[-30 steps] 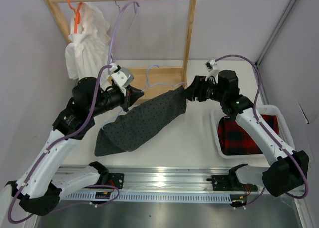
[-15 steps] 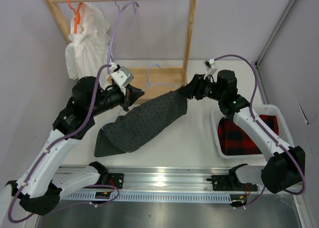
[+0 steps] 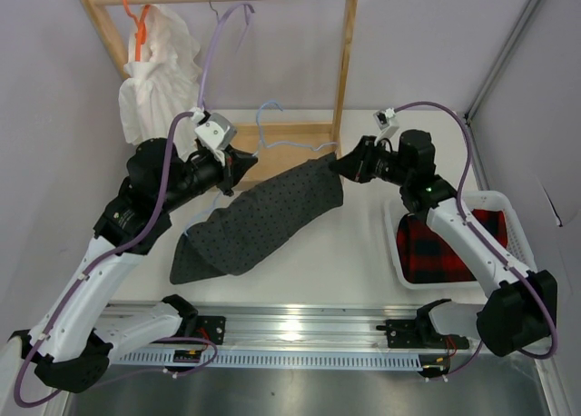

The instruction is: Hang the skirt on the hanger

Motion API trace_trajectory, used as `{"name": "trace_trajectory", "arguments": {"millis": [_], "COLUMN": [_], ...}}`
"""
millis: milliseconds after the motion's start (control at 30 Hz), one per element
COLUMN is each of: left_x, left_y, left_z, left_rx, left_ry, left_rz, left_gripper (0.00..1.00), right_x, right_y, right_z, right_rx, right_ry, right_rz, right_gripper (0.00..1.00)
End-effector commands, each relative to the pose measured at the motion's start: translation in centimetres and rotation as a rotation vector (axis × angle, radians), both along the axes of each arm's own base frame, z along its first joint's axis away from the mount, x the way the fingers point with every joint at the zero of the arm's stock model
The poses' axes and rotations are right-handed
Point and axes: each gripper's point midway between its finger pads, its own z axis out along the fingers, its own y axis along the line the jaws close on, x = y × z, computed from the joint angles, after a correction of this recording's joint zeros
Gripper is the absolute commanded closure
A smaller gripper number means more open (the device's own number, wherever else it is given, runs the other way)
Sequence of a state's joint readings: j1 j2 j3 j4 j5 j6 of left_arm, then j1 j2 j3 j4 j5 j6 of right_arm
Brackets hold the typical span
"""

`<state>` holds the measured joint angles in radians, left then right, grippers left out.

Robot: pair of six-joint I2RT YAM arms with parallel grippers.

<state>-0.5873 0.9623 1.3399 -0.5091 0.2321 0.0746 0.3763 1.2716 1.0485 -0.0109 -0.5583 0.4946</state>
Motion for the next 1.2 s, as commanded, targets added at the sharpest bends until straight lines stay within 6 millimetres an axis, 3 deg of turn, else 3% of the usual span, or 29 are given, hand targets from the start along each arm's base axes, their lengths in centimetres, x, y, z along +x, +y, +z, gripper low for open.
{"name": "trace_trajectory", "arguments": {"millis": [0, 133, 267, 467, 633, 767, 1000, 1167], "left_x": [1.6, 2.9, 2.8, 2.9, 2.7, 2.0, 1.6, 1.1], "left_y": [1.7, 2.6, 2.6, 4.1, 3.4, 1.7, 1.0, 1.4], "left_z": [4.5, 4.2, 4.9, 6.7, 8.4, 10.2, 12.3, 13.5], "left_rx": [-0.114, -0.133, -0.166, -0.223, -0.282, -0.331, -0.365, -0.389], "left_ry": [-0.112, -0.102, -0.122, -0.152, -0.173, -0.195, -0.224, -0.253], "left_rz": [0.147, 0.238, 0.237, 0.308, 0.267, 0.169, 0.121, 0.118], "left_gripper": [1.0, 1.0, 1.0, 1.0, 1.0, 1.0, 1.0, 1.0], "right_x": [-1.0, -1.8, -1.7, -1.6, -1.3, -0.2, 2.6, 3.4], "right_y": [-0.8, -1.5, -2.2, -3.1, -3.5, -3.3, -2.9, -1.9], "right_z": [3.3, 3.9, 3.0, 0.7, -0.1, 0.8, 0.9, 0.4], "right_rx": [0.035, 0.029, 0.001, -0.055, -0.076, -0.083, -0.159, -0.208], "right_ry": [-0.088, -0.1, -0.076, -0.043, -0.028, -0.037, -0.017, -0.02], "right_rz": [0.007, 0.003, -0.014, -0.049, -0.069, -0.089, -0.156, -0.168], "right_gripper": [0.86, 0.87, 0.89, 0.92, 0.92, 0.9, 0.77, 0.79]}}
